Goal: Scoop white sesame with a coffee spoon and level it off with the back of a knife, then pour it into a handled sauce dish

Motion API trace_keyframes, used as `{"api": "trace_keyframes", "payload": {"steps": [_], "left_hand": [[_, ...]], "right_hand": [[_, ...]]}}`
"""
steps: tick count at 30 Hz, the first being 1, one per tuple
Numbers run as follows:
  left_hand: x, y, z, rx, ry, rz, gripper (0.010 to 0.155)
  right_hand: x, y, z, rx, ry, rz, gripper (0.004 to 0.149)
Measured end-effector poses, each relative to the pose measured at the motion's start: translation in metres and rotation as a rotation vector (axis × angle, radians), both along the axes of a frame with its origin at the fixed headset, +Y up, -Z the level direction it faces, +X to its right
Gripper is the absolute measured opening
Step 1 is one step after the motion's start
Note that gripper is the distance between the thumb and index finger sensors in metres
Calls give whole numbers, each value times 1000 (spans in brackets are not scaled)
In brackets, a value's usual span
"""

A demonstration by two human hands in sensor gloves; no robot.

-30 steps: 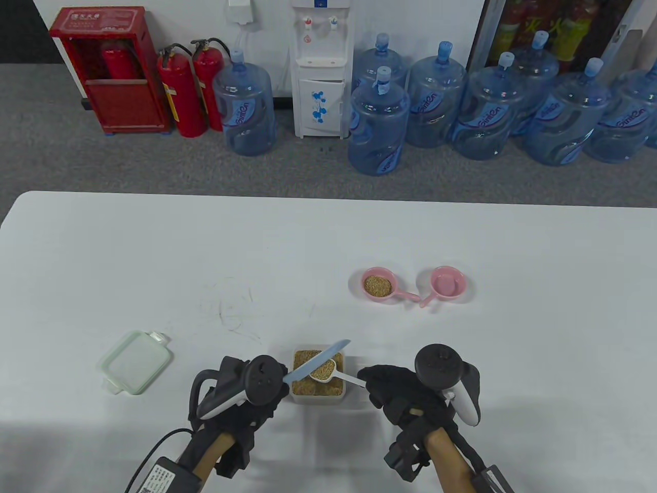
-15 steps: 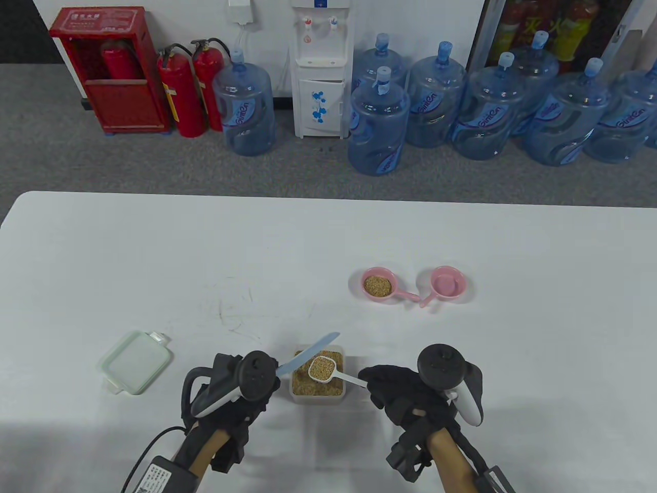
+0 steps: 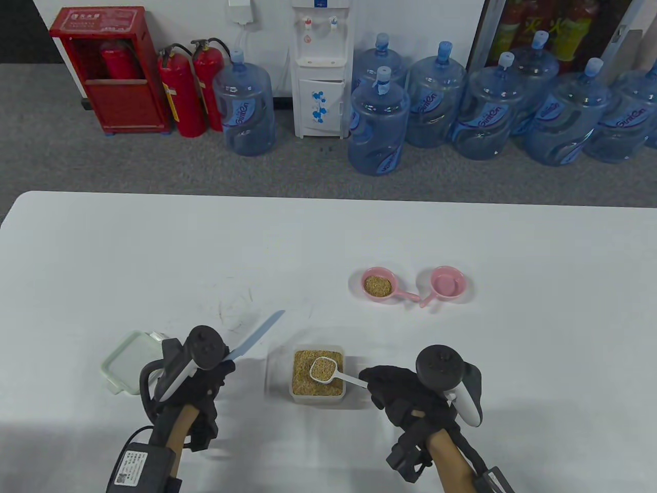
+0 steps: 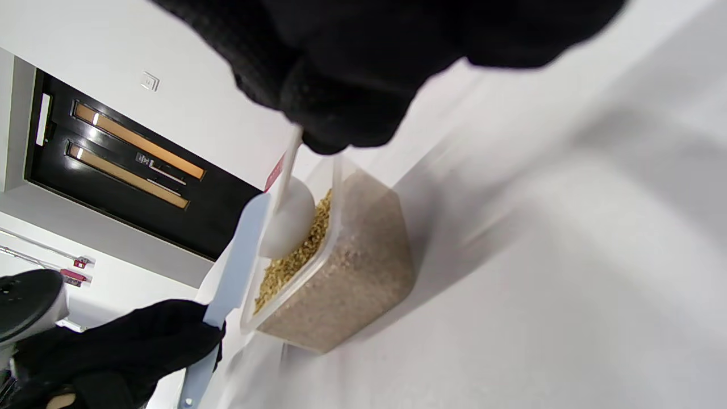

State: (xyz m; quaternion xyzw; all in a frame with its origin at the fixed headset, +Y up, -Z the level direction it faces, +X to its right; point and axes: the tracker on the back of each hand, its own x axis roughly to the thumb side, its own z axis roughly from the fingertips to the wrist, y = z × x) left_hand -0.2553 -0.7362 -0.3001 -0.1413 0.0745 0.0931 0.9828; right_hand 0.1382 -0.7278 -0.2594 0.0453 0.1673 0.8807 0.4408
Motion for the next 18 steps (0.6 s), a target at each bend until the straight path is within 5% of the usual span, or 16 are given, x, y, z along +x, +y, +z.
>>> {"api": "trace_keyframes", "payload": {"steps": [18], "left_hand": [[1, -14, -10, -48, 83, -119, 40]], "right_hand": [[-2, 0, 1, 2, 2, 16, 43]]}}
